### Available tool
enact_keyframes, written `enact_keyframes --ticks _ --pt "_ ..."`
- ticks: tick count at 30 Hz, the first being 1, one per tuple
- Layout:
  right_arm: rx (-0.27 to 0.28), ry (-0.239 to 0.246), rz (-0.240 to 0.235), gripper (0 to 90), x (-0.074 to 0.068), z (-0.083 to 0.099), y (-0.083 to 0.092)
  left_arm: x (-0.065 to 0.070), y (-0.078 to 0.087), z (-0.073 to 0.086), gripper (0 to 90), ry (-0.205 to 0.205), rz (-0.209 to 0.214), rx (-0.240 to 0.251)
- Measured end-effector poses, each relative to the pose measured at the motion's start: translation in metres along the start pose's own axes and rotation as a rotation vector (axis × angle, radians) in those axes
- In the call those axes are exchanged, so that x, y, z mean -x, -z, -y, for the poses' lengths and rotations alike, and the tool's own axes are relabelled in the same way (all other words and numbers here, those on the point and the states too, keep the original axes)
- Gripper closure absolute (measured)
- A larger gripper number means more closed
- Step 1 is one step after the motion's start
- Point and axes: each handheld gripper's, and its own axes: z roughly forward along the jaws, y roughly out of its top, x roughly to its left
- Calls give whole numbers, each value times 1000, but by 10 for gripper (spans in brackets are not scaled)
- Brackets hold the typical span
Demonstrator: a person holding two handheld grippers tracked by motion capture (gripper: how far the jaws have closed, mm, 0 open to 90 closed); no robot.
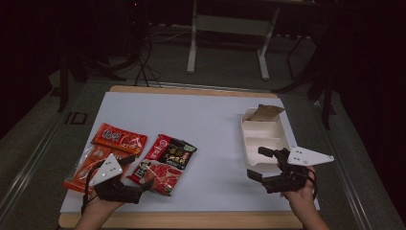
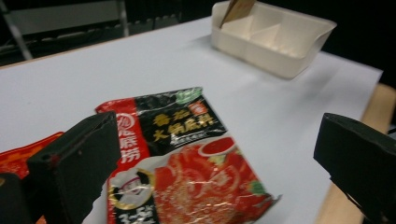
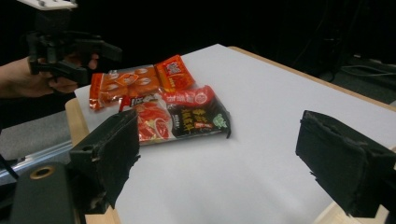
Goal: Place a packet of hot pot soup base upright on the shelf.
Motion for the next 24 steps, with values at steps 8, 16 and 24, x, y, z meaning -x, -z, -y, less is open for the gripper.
enact_keyframes --ticks 8,16,24 --pt "10 1 2 129 -5 4 -2 -9 -13 -12 35 -28 -11 -32" --pt "23 6 -11 137 -7 5 -5 -27 -29 -32 196 -54 -37 -44" --pt "25 5 -59 142 -10 6 -8 -50 -59 -36 259 -23 -92 -117"
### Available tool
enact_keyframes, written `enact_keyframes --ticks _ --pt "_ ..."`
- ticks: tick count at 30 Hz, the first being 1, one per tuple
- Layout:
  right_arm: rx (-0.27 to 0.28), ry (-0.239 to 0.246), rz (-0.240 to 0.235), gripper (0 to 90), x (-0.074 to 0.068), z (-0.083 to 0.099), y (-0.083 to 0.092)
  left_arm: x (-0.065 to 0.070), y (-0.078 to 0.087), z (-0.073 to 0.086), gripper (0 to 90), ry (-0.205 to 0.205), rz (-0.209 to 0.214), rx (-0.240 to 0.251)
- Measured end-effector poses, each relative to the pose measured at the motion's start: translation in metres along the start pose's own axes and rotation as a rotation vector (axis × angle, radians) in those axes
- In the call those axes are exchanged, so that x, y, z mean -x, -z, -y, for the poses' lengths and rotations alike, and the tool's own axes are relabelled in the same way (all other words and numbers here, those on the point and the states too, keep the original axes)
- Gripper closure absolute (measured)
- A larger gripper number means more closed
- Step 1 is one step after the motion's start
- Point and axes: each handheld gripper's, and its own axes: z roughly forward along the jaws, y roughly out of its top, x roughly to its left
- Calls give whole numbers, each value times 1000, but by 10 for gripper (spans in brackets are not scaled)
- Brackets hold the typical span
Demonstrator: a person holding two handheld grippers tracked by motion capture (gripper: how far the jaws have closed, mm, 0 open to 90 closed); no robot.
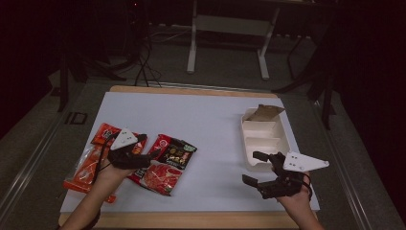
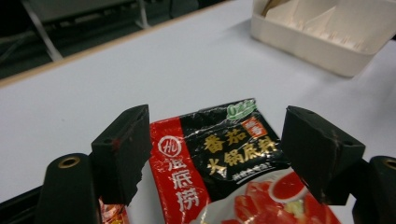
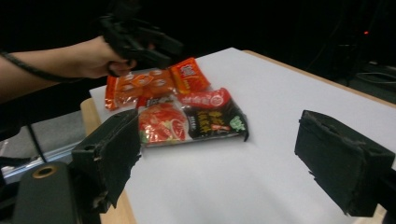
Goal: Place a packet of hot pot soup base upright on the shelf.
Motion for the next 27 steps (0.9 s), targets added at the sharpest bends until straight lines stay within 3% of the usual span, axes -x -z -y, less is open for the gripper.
enact_keyframes --ticks 2,8,22,27 --pt "4 1 -10 156 0 0 0 -4 -7 0 305 11 2 -9" --pt "2 7 -21 156 -1 0 -1 -14 -31 3 331 15 -5 -87" --pt "-9 9 -33 159 -2 3 -1 -35 -74 4 393 90 -44 -240" --pt "-13 2 -33 161 0 4 -1 -42 -85 4 441 89 -46 -280"
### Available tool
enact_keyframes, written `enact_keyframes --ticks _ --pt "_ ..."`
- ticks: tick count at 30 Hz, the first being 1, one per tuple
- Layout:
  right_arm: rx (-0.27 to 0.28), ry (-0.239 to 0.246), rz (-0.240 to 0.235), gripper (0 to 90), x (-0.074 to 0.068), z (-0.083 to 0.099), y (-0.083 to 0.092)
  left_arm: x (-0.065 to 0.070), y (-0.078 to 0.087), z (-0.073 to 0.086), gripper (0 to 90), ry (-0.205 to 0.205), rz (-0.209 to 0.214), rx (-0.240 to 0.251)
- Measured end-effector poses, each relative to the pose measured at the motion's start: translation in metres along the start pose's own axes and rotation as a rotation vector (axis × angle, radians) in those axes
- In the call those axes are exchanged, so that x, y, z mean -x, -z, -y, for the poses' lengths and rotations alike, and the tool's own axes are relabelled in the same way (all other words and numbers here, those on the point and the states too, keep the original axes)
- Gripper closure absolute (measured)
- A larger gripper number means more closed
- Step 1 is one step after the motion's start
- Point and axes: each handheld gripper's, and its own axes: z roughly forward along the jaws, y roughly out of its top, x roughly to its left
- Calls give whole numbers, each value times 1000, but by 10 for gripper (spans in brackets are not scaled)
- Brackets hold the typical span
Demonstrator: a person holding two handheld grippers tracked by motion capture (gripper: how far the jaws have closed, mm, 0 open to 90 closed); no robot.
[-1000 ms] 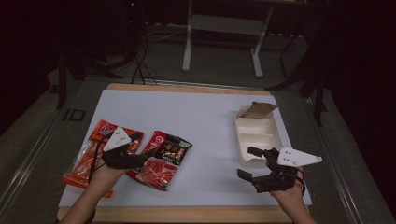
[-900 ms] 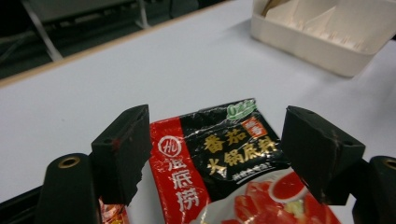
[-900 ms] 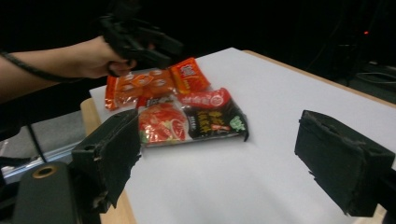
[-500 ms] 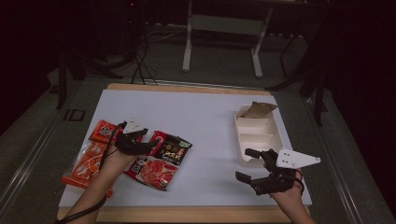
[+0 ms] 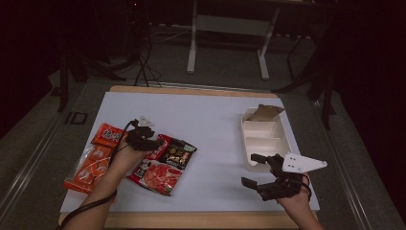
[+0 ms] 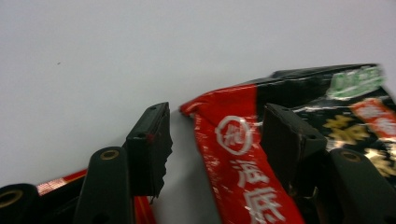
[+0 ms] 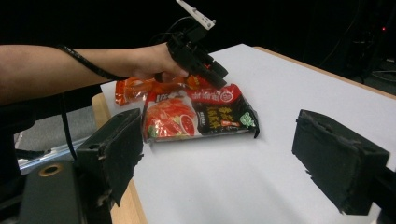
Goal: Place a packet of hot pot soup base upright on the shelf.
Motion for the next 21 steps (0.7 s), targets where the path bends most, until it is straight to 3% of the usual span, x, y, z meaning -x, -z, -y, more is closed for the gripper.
enact_keyframes --ticks 2,9,16,21 --pt "-4 -7 -3 161 1 0 0 -2 -5 -1 448 14 12 -20" --pt "-10 -7 -3 161 1 1 -1 1 -17 -2 446 5 20 -63" --pt "-18 -13 -5 161 3 2 -1 2 -26 -3 449 43 0 -89" --pt "-26 -13 -4 161 3 2 -2 4 -30 -4 532 37 8 -112"
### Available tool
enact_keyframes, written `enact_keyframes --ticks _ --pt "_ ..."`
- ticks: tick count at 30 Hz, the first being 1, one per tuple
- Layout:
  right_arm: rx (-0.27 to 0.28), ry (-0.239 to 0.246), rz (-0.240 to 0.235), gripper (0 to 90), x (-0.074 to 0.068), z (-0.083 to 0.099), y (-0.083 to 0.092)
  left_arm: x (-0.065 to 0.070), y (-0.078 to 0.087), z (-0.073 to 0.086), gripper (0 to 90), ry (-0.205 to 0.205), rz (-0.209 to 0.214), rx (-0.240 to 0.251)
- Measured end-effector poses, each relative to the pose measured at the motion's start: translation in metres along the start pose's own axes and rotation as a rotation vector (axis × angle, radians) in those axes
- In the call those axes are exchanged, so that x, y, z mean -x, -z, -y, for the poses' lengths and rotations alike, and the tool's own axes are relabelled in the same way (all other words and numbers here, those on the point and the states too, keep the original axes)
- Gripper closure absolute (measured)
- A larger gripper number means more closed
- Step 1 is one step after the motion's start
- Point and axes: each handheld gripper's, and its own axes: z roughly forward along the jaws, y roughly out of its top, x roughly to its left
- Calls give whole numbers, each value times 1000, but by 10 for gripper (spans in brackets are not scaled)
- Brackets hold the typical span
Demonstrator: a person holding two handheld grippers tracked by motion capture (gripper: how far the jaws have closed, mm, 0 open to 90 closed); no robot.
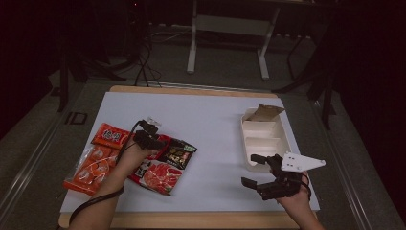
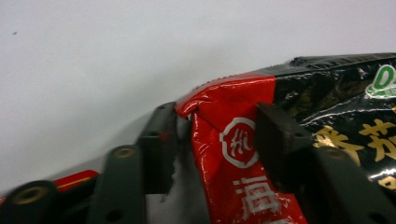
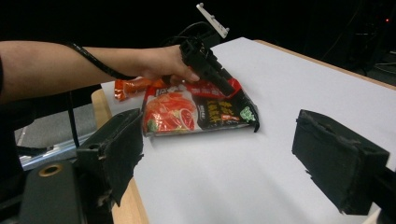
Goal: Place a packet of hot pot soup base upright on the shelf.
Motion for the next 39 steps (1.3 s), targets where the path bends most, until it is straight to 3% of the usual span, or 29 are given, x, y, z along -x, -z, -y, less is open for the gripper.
enact_keyframes --ticks 2,4,6,8,9,11,15,23,33,39 --pt "-1 -1 -3 161 -1 0 0 1 0 -2 590 10 8 -21" --pt "-1 -1 -4 161 -1 0 -1 5 -1 -4 600 -14 -15 -42" --pt "-3 -1 -4 161 -1 -1 -1 8 0 -7 629 -9 -36 -74" --pt "0 2 -2 161 -1 -1 -1 13 0 -11 731 -49 -59 -105" --pt "-1 -2 -5 161 -1 -1 0 15 0 -12 827 -55 -70 -115" --pt "2 -5 -5 162 -1 0 1 16 0 -13 846 -45 -78 -117" --pt "0 -7 -7 161 0 0 1 17 1 -9 861 -25 -84 -86" --pt "3 -11 -5 161 0 -1 0 18 8 -8 881 -23 -71 -41" --pt "12 -14 8 161 1 -3 3 32 32 -16 891 -73 -92 25" --pt "18 -13 14 161 1 -3 4 33 46 -15 894 -75 -77 61"
